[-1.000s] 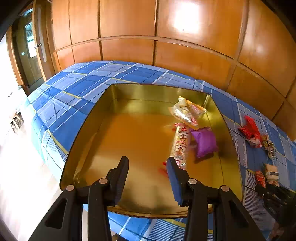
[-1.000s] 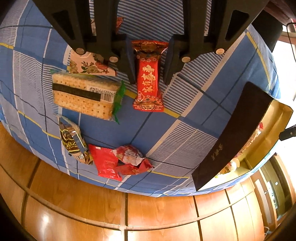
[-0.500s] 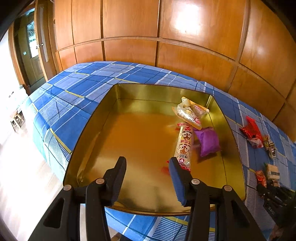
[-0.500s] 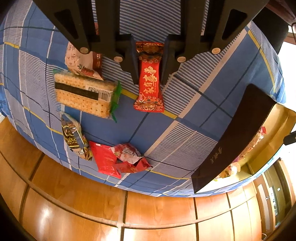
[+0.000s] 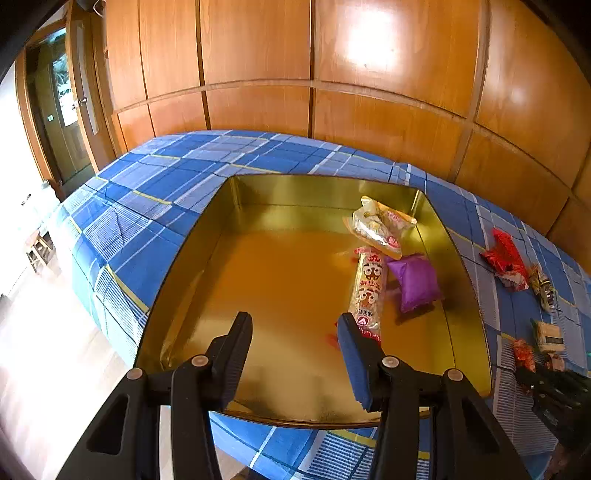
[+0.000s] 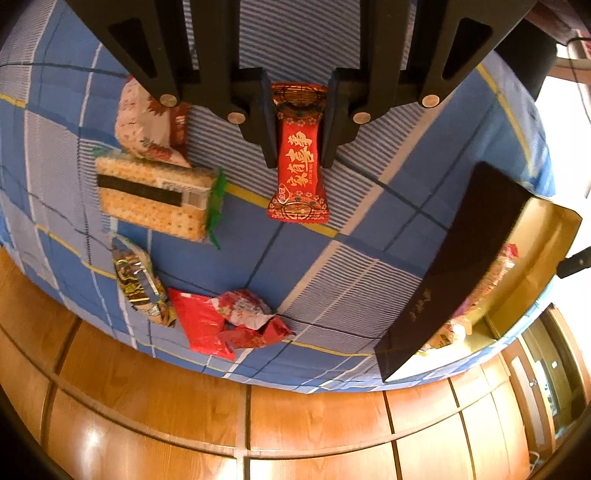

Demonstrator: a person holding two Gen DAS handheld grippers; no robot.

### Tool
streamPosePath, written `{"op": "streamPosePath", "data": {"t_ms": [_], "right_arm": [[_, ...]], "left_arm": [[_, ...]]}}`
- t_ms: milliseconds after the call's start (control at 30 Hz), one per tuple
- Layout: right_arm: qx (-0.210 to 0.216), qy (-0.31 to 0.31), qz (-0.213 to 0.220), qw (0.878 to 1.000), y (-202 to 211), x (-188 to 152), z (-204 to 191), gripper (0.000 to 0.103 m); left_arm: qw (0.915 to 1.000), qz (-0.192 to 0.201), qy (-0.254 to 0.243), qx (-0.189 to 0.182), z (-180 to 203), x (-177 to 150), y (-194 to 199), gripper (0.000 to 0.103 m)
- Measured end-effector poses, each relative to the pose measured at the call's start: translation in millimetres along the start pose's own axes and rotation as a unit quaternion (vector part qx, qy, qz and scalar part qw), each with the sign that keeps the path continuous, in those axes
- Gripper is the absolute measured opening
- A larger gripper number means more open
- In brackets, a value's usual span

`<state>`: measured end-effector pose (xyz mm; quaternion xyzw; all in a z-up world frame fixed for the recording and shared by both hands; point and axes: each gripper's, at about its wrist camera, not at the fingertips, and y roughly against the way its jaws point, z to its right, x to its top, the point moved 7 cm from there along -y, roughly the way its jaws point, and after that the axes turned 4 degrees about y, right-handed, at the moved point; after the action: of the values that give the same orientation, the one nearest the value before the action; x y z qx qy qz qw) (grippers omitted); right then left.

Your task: Organize snacks

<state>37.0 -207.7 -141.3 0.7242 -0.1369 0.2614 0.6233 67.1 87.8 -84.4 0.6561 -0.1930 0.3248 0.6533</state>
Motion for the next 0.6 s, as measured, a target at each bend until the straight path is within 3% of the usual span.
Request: {"op": "streamPosePath", "data": {"t_ms": [233,600], "right_arm": [[0.049,-0.006,0.014,0.999,13.4,13.2,-25.3,0.021],[0.115,0.039,0.069,0.99,46.5,73.2,-89.1,0.021]], "left_arm": [[0.9998,0.02,0.002,0.01,-4.3,6.0,8.3,0.049],[0.9984,0.05,0.013,0.021,-14.8,16.9,26.9,0.049]]}}
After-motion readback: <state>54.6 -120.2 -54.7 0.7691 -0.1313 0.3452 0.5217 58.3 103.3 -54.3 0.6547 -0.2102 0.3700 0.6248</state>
